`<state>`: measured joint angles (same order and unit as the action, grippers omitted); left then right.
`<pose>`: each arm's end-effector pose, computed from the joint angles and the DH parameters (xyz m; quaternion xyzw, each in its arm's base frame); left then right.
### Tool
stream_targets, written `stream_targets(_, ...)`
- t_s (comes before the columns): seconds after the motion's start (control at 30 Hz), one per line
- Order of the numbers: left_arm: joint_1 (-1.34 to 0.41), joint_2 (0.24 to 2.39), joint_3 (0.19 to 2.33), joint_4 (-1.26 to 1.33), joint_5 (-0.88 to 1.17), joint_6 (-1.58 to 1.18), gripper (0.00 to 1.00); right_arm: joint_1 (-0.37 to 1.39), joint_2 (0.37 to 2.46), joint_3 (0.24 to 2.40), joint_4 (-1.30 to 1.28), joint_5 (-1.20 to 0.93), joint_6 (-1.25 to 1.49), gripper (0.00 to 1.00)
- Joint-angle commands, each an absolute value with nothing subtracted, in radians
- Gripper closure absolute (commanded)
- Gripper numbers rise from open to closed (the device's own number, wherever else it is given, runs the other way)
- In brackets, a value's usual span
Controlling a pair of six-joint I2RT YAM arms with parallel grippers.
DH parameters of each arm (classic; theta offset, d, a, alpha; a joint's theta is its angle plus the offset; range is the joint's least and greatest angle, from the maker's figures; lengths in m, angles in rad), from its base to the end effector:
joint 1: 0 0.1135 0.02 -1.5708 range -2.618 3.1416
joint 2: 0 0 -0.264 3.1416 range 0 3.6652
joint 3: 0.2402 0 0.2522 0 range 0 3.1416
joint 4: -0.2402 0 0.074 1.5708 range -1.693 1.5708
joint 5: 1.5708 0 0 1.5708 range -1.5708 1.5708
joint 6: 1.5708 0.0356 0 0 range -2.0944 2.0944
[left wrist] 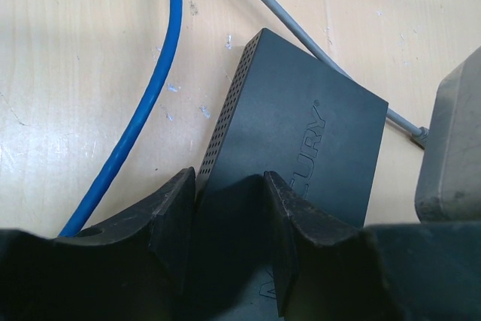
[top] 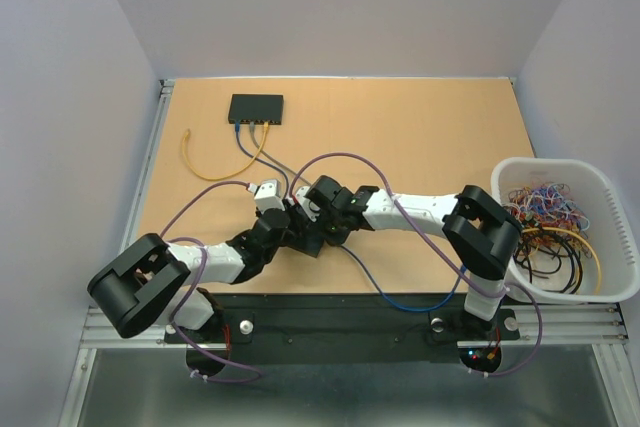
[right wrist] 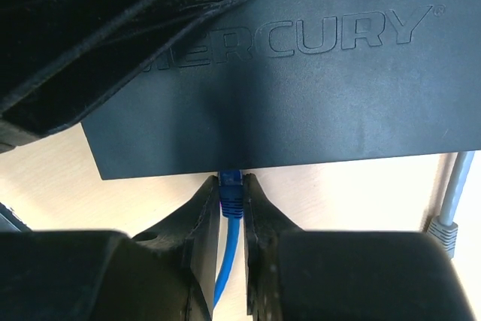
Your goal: Insert the plug into the switch port
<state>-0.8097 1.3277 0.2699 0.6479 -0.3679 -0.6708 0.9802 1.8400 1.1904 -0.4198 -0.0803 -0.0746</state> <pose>0.1660 -0.1557 0.1430 -0.0430 0.8271 -0.2507 0.5012 0.2060 0.3124 0.1716 -0.4958 0.8314 0.1434 0.2059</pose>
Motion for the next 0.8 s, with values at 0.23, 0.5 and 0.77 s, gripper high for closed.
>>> stream_targets(0.23,-1.028,1.400,0.256,0.681,0.212,-0.776,0.52,1.012,1.861,1.336,0.440,-0.341,0.120,1.00)
stream_targets(0.5,-1.100,1.430,0.252,0.732,0.195,-0.824,0.52,1.014,1.942,1.454,0.388,-0.324,0.127,0.99)
stream_targets(0.77,-1.124,1.442,0.242,0.715,0.155,-0.873,0.52,1.014,1.921,1.356,0.422,-0.215,0.108,1.00)
